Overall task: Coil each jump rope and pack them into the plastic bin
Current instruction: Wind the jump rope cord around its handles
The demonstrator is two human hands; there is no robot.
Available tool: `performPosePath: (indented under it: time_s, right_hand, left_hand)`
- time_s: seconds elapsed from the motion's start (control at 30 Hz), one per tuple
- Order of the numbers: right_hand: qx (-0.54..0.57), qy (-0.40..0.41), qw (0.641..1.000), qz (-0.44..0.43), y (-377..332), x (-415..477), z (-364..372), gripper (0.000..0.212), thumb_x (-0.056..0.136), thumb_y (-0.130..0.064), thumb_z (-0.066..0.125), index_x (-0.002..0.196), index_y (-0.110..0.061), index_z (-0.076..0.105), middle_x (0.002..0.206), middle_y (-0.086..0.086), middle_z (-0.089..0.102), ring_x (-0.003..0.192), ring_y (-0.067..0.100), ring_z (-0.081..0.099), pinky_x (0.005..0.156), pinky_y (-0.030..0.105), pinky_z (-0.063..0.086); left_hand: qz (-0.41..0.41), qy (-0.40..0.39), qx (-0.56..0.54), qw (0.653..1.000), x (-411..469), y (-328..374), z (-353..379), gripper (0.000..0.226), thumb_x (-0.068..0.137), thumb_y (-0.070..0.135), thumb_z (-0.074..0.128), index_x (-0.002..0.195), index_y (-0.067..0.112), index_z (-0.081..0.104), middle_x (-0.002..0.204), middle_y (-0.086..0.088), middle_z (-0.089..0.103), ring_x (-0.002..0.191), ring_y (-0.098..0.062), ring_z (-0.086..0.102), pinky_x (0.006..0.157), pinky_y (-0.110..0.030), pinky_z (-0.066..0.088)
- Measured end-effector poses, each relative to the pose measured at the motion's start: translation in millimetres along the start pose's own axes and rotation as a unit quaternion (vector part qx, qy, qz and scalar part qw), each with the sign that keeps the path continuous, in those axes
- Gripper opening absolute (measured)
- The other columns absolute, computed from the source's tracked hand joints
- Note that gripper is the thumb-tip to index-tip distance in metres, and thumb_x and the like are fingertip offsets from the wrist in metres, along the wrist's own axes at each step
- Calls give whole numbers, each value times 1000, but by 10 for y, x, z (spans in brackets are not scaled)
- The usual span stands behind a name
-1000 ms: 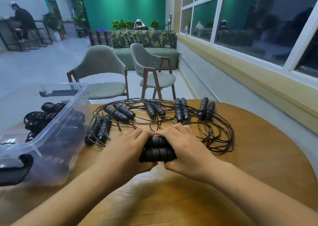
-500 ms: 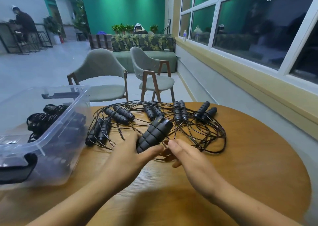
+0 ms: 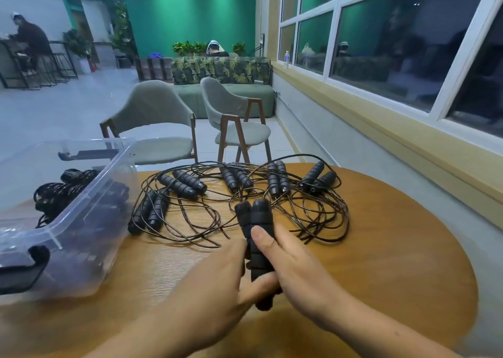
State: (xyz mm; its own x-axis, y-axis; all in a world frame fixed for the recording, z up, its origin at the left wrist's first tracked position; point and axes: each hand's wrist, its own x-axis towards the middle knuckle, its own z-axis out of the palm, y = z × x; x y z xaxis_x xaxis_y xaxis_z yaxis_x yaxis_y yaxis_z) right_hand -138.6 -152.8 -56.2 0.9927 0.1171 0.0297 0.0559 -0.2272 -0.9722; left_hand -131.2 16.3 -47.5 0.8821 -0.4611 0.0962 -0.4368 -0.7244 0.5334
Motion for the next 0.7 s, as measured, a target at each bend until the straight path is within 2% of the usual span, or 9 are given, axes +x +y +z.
performPosePath:
  time_s: [0.07, 0.13, 0.2, 0.27, 0.37, 0.43, 0.5, 0.63, 0.7]
  right_hand:
    - [23, -18, 1000, -8, -92, 2, -64, 34, 106, -56, 48, 121, -33, 70, 105, -3, 77, 100, 16, 72, 91, 38, 58]
    - [64, -43, 997, 9, -164, 18, -122, 31, 110, -46, 49, 119, -24, 71, 98, -1, 75, 88, 19, 71, 78, 33, 58]
    - [106, -79, 990, 42, -207, 33, -172, 34, 111, -42, 51, 123, -14, 67, 99, 12, 74, 82, 22, 66, 69, 35, 54]
    - [150, -142, 976, 74, -252, 28, -212, 43, 108, -44, 52, 127, -7, 64, 104, 19, 74, 80, 25, 65, 65, 38, 52]
    - [187, -268, 938, 120, -344, -20, -279, 51, 102, -46, 49, 123, -1, 64, 99, 15, 74, 72, 21, 66, 63, 33, 53]
    - [192, -336, 912, 136, -382, -53, -315, 50, 104, -46, 46, 119, -2, 64, 97, 12, 75, 71, 20, 67, 64, 30, 54]
    - [193, -387, 891, 134, -403, -74, -341, 47, 105, -44, 47, 121, -4, 66, 102, 15, 72, 73, 20, 67, 64, 28, 55]
    - [212, -433, 870, 105, -400, -65, -404, 50, 103, -42, 50, 132, -4, 62, 111, 18, 68, 78, 20, 65, 63, 26, 55]
    - [218, -427, 873, 89, -389, -40, -471, 56, 102, -44, 53, 137, -1, 59, 112, 20, 67, 78, 20, 65, 63, 26, 55]
  left_hand:
    - [37, 4, 22, 999, 39, -30, -155, 54, 87, 89, 29, 109, 46, 54, 103, 25, 54, 97, 2, 54, 77, -18, 46]
    - [61, 69, -12, 996, 80, -87, -305, 56, 95, 80, 28, 101, 38, 65, 100, 20, 58, 93, -2, 59, 76, -28, 52]
    - [85, 189, -4, 978, 86, -134, -438, 40, 99, 63, 35, 92, 34, 62, 99, 21, 55, 95, -3, 59, 71, -28, 49]
    - [107, 252, 8, 962, 65, -166, -537, 18, 99, 47, 43, 105, 38, 57, 116, 28, 50, 112, 1, 55, 83, -24, 48]
    - [188, 204, -1, 961, -6, -200, -632, 29, 99, 39, 49, 124, 34, 63, 138, 23, 54, 138, -9, 49, 106, -44, 47]
    - [228, 154, -21, 961, -55, -162, -663, 31, 99, 41, 50, 122, 31, 69, 134, 20, 64, 143, -13, 49, 109, -53, 44]
    - [236, 129, -78, 960, -80, -117, -676, 33, 98, 42, 49, 116, 26, 72, 129, 14, 70, 141, -15, 52, 108, -52, 44]
    - [195, 45, -176, 964, -22, -197, -660, 48, 100, 58, 47, 120, 20, 70, 117, 0, 73, 117, -23, 69, 92, -43, 53]
    - [171, 47, -193, 965, 4, -236, -614, 40, 99, 50, 46, 114, 23, 70, 99, -1, 74, 95, -24, 72, 81, -36, 56]
